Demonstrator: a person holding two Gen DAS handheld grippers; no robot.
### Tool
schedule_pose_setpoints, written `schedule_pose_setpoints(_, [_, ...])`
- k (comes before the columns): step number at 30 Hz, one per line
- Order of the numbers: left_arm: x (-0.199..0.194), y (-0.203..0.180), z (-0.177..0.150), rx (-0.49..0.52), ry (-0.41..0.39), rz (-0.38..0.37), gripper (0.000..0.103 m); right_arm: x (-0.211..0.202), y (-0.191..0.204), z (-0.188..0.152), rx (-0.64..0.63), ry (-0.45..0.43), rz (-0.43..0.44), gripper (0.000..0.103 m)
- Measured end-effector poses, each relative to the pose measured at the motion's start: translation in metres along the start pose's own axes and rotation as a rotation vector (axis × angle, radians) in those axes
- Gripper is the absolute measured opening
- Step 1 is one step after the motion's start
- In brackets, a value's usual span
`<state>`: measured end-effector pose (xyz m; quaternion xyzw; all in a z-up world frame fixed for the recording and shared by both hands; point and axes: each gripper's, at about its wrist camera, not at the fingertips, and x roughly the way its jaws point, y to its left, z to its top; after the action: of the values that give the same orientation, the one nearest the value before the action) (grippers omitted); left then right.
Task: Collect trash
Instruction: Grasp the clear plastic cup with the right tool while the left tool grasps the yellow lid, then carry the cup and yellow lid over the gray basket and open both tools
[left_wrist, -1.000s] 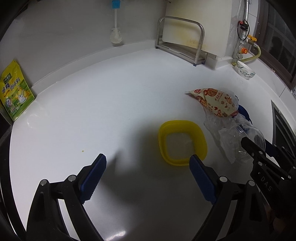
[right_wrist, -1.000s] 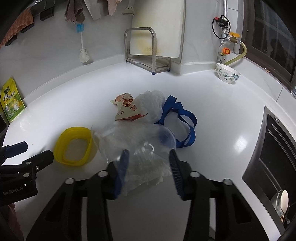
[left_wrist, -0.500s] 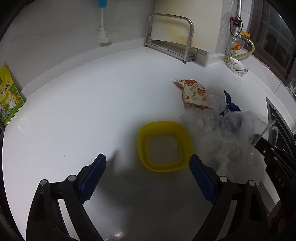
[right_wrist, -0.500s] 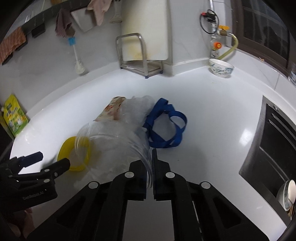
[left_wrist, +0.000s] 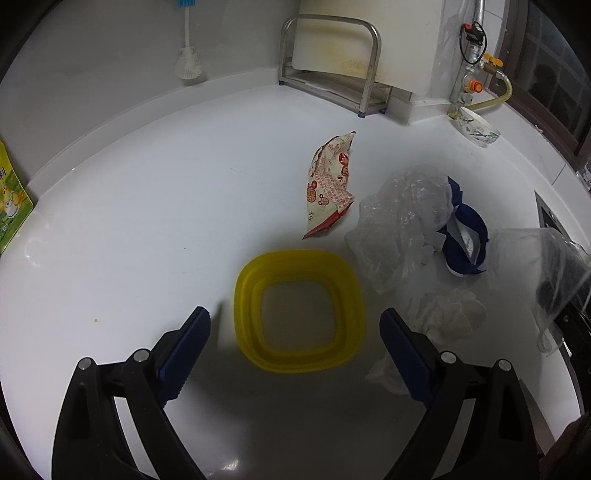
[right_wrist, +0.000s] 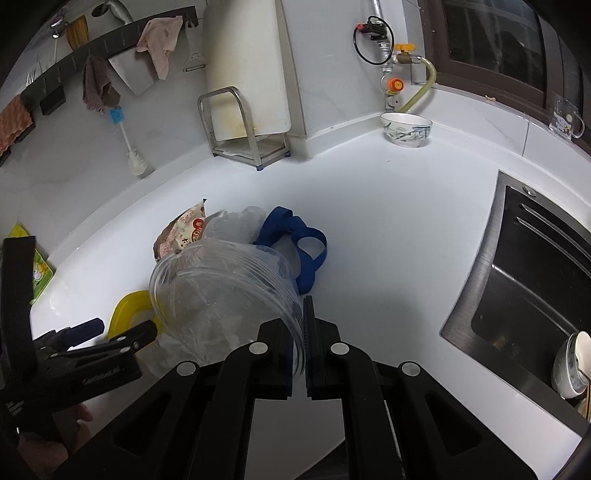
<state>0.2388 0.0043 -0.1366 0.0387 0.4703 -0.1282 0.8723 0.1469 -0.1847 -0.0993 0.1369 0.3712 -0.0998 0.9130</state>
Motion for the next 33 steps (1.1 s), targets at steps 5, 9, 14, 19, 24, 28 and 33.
schedule_pose_setpoints(5, [0.012,-0.002,0.001,-0.005,0.015,0.030,0.091,0.000,-0.003,-0.003,0.007,0.007,0.005,0.005])
schedule_pose_setpoints(9, [0.014,-0.002,0.002,-0.012,0.006,0.039,0.086,0.001,-0.003,-0.005,0.006,0.017,0.008,0.005])
schedule_pose_setpoints(14, [0.010,0.001,0.003,-0.020,-0.014,0.036,0.069,0.000,-0.003,-0.007,0.010,0.023,0.009,0.005])
schedule_pose_setpoints(19, [0.006,0.009,0.002,-0.038,-0.014,0.028,0.068,-0.001,-0.003,-0.007,0.014,0.028,0.012,0.005])
schedule_pose_setpoints(24, [-0.008,0.018,0.001,-0.043,-0.023,0.036,0.068,-0.006,-0.006,-0.008,0.020,0.027,0.012,0.005])
schedule_pose_setpoints(28, [-0.030,0.020,-0.004,-0.027,-0.039,0.047,0.068,-0.014,-0.009,-0.011,0.020,0.026,0.022,0.005])
schedule_pose_setpoints(33, [-0.061,0.015,-0.018,-0.029,-0.060,0.058,0.068,-0.034,-0.017,-0.016,0.000,0.027,0.045,0.005])
